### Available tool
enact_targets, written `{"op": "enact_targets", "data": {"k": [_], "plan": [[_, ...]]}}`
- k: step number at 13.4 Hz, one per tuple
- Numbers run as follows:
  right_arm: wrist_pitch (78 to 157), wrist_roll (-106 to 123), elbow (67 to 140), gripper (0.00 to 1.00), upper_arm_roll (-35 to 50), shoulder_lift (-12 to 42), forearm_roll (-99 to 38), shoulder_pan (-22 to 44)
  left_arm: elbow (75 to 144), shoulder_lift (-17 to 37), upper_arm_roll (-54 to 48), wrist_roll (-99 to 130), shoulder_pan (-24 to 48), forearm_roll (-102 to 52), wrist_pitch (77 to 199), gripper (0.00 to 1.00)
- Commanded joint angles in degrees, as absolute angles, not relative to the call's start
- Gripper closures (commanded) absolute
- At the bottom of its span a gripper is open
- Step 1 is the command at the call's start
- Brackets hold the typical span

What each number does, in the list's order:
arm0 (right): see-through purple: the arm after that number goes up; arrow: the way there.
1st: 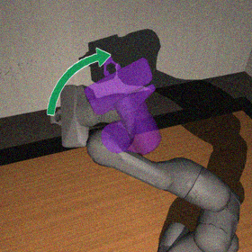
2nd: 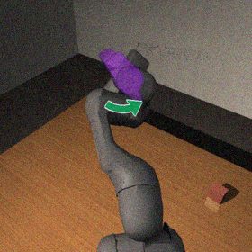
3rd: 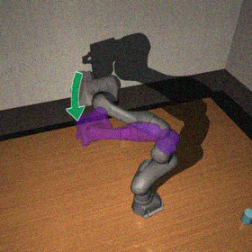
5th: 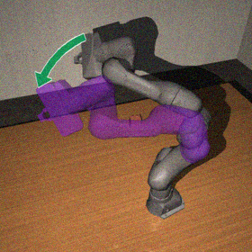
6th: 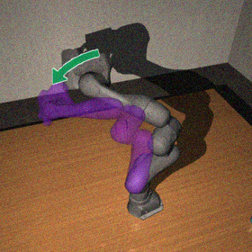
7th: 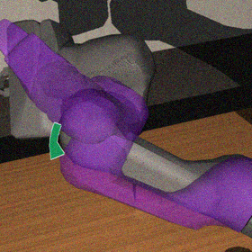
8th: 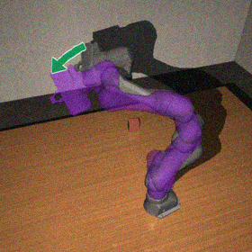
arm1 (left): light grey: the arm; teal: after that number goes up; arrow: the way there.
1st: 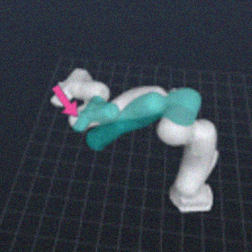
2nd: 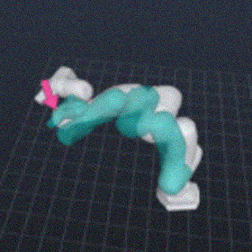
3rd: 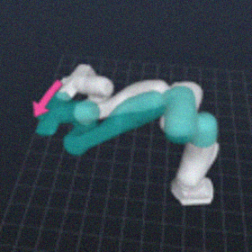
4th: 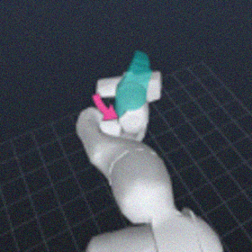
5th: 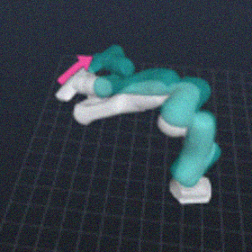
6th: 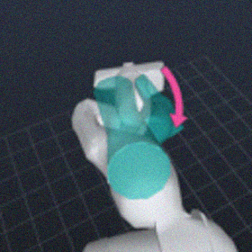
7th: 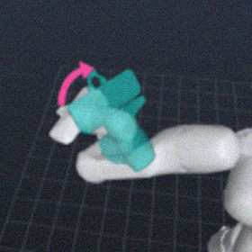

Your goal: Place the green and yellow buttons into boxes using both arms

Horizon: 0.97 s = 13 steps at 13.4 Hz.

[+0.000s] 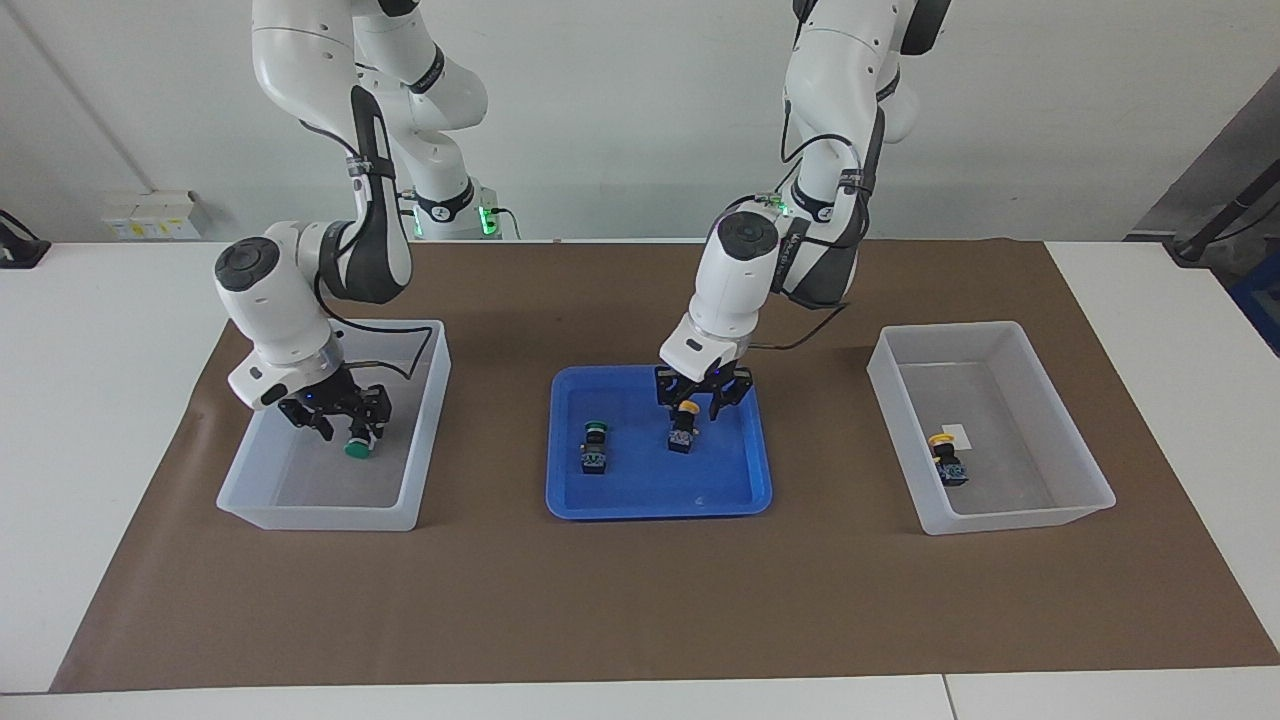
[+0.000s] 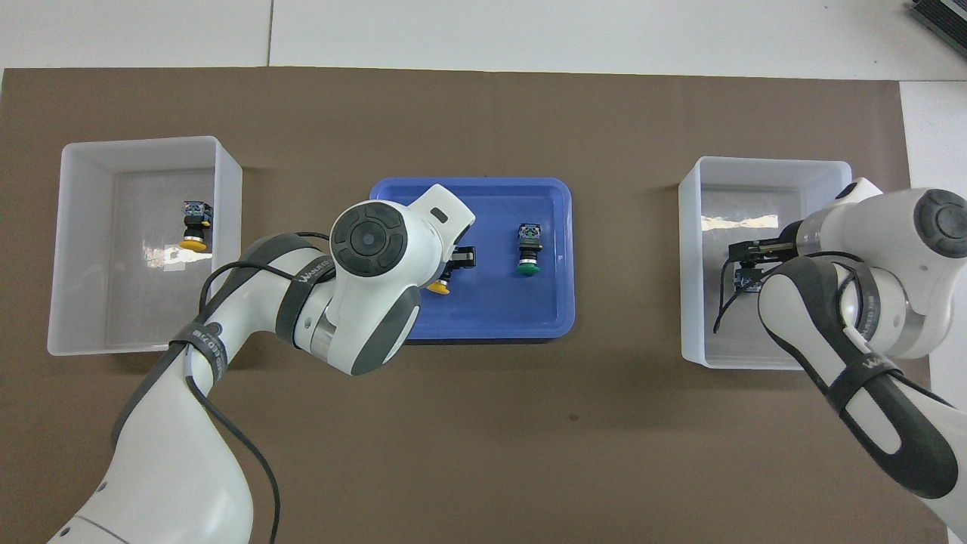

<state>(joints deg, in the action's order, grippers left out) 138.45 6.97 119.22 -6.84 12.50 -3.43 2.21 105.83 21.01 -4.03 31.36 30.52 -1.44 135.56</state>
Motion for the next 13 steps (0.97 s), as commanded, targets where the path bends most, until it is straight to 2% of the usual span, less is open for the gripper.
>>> {"op": "enact_targets", "data": {"k": [1, 8, 10, 12, 13], "plan": [[136.2, -1.5, 115.7, 0.00, -6.2, 9.9, -3.7, 3.9, 107.2, 21.2, -3.0, 32.0, 32.2, -0.6, 138.0, 0.35], [108.6, -5.4, 99.2, 0.00, -6.4, 3.3, 0.7, 4.8, 111.8, 22.9, -2.9, 31.6, 33.6, 1.6, 144.9, 0.36], [101.7, -5.4, 96.4, 0.00, -6.6, 0.9, 0.9, 4.9, 112.1, 22.9, -3.0, 31.6, 33.7, 1.6, 144.9, 0.57], [95.9, -4.9, 93.4, 0.00, -6.6, -0.1, 2.4, 4.8, 111.8, 22.9, -3.0, 31.6, 33.8, 1.6, 144.9, 0.90], [92.8, -4.6, 91.3, 0.00, -6.3, -0.1, 2.9, 4.7, 111.5, 23.0, -2.9, 31.6, 33.7, 1.6, 144.9, 1.00]]}}
